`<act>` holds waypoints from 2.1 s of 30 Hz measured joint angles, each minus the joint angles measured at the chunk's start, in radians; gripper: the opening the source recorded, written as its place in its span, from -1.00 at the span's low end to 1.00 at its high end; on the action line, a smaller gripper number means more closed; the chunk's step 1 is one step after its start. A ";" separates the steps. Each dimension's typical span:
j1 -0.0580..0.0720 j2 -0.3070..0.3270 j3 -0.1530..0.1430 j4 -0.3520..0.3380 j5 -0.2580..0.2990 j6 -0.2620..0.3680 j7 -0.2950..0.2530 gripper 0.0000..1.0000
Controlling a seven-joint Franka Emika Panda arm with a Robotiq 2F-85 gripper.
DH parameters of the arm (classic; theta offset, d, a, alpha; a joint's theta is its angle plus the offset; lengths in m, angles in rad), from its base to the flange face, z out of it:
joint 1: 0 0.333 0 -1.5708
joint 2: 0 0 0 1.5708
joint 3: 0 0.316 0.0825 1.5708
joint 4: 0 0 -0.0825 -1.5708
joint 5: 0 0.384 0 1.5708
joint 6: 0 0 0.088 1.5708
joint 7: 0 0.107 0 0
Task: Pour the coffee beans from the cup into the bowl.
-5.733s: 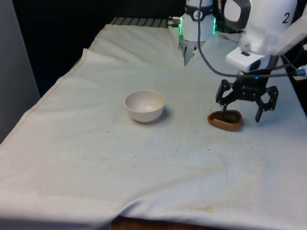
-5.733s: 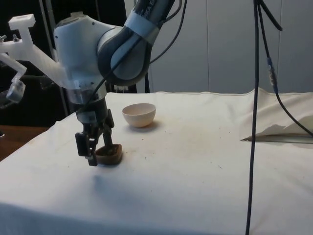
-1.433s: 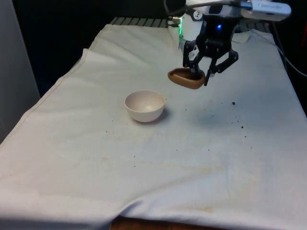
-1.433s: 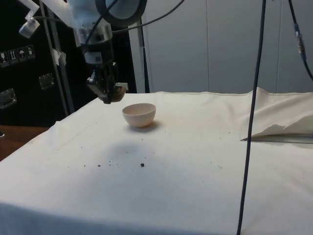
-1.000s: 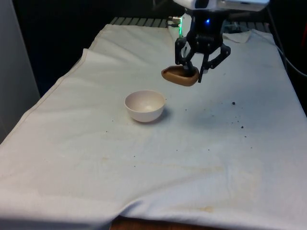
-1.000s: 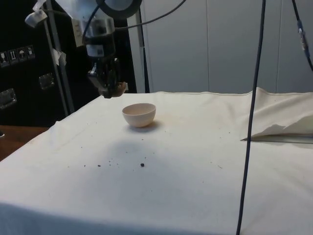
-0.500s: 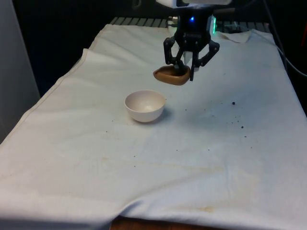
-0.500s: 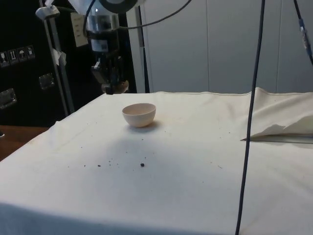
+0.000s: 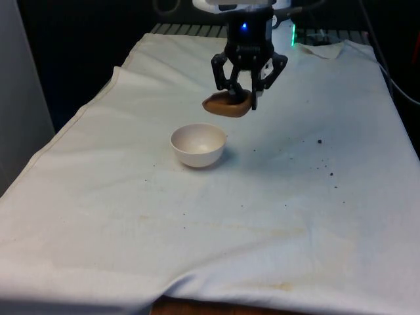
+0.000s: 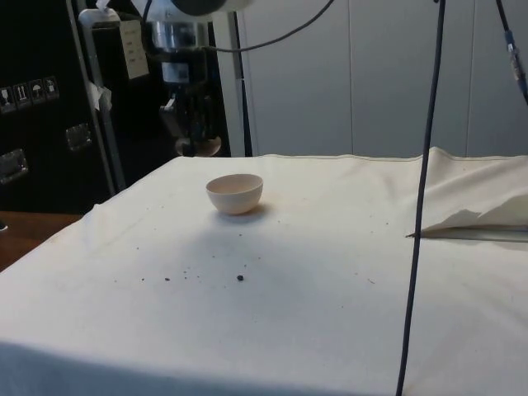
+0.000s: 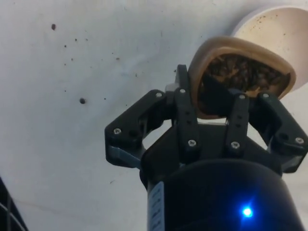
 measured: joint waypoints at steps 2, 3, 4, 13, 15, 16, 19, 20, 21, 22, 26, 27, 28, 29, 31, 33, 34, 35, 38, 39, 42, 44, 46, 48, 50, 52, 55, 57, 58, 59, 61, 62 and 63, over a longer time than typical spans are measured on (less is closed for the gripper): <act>0.000 0.000 -0.006 -0.001 0.022 0.000 -0.018 -0.90; -0.001 0.000 -0.013 -0.002 0.045 0.000 -0.036 -0.90; -0.001 0.000 -0.013 -0.002 0.045 0.000 -0.036 -0.90; -0.001 -0.002 -0.045 -0.006 0.132 -0.013 -0.113 -0.90; -0.001 -0.004 -0.051 -0.009 0.149 -0.016 -0.127 -0.90; -0.001 -0.006 -0.054 -0.012 0.158 -0.017 -0.135 -0.90; -0.001 -0.017 -0.064 -0.033 0.186 -0.017 -0.161 -0.90; -0.001 -0.019 -0.065 -0.038 0.193 -0.016 -0.167 -0.90; -0.001 -0.019 -0.065 -0.038 0.193 -0.016 -0.167 -0.90; -0.001 -0.021 -0.067 -0.043 0.201 -0.015 -0.174 -0.90; -0.001 -0.025 -0.081 -0.059 0.244 -0.015 -0.213 -0.90; -0.001 -0.025 -0.084 -0.061 0.253 -0.015 -0.222 -0.90; -0.002 -0.025 -0.088 -0.063 0.263 -0.015 -0.231 -0.90; -0.002 -0.025 -0.091 -0.066 0.273 -0.015 -0.241 -0.90; -0.002 -0.024 -0.100 -0.068 0.292 -0.015 -0.262 -0.90; -0.002 -0.024 -0.100 -0.068 0.292 -0.015 -0.262 -0.90; -0.002 -0.023 -0.105 -0.069 0.302 -0.015 -0.272 -0.90; -0.002 -0.021 -0.110 -0.069 0.312 -0.016 -0.283 -0.90; -0.003 -0.012 -0.130 -0.068 0.352 -0.016 -0.330 -0.90; -0.003 -0.010 -0.135 -0.068 0.363 -0.017 -0.342 -0.90; -0.004 -0.007 -0.143 -0.068 0.382 -0.019 -0.362 -0.90; -0.004 -0.003 -0.155 -0.066 0.415 -0.023 -0.395 -0.90; -0.005 0.001 -0.162 -0.064 0.439 -0.026 -0.418 -0.90; -0.006 0.003 -0.170 -0.062 0.462 -0.035 -0.440 -0.90; -0.007 0.004 -0.176 -0.059 0.484 -0.043 -0.461 -0.90; -0.007 0.004 -0.179 -0.057 0.493 -0.047 -0.469 -0.90; -0.009 0.006 -0.192 -0.053 0.533 -0.064 -0.504 -0.90; -0.009 0.007 -0.197 -0.051 0.555 -0.073 -0.523 -0.90; -0.009 0.008 -0.200 -0.050 0.565 -0.077 -0.532 -0.90; -0.009 0.011 -0.205 -0.047 0.585 -0.082 -0.548 -0.90; -0.009 0.012 -0.207 -0.046 0.596 -0.085 -0.556 -0.90; -0.010 0.013 -0.209 -0.045 0.605 -0.088 -0.564 -0.90; -0.010 0.014 -0.211 -0.044 0.615 -0.092 -0.572 -0.90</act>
